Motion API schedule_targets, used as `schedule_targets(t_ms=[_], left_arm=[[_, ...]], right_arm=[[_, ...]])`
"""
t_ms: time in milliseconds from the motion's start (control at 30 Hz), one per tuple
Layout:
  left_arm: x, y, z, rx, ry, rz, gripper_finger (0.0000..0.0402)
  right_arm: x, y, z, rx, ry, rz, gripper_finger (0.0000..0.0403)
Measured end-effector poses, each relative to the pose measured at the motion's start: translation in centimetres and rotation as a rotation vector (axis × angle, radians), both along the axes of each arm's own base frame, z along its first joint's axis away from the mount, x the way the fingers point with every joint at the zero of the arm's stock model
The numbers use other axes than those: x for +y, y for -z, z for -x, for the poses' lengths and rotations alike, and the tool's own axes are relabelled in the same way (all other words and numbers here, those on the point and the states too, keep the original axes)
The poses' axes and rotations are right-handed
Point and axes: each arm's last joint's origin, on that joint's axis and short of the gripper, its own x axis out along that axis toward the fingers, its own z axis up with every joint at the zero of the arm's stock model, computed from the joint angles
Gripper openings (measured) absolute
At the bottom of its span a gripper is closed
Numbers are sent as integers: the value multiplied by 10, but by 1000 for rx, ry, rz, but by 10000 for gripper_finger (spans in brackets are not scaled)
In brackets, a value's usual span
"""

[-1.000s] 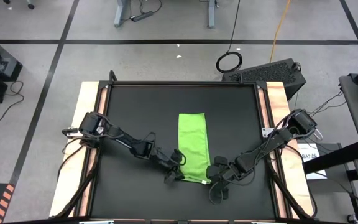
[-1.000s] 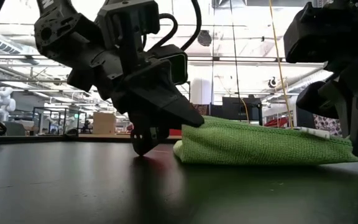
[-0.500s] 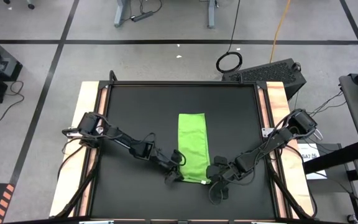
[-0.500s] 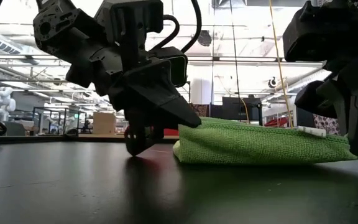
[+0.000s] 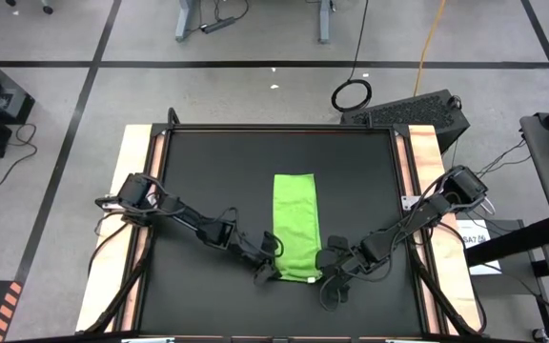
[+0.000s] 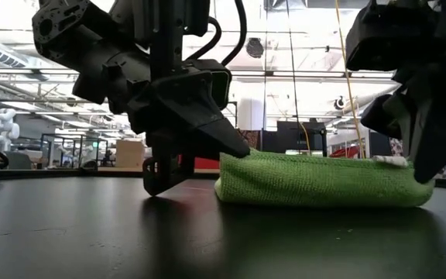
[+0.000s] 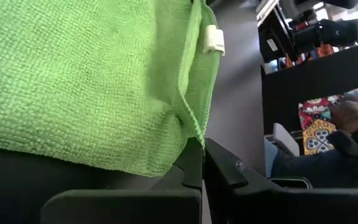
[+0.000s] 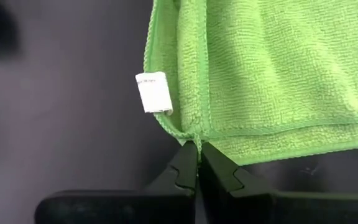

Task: Roll towel
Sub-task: Roll the green microfiber towel

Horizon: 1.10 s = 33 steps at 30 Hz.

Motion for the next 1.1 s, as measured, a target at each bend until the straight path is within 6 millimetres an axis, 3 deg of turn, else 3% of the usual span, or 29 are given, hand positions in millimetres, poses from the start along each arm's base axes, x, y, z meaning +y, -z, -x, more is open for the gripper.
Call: schedule_targets(t_ms=[200,400,667,867,1100], left_arm=[[-5,1,0,69,4,-57,1],[-5,1,-1,98,-4,-101,1],[-4,2,0,106,-21,-135,1],[-3,2,-1,109,-49,-145,1],[-2,3,-1,120,-80,-145,1]], right_arm=[[-2,1,1,4,15,32,11],[-5,4,6,47,-9,107,80],[5,2,16,1,-162,246,162],[15,-3,22,-81,-282,384,176],[46,-10,36,-276,-479,547,176]])
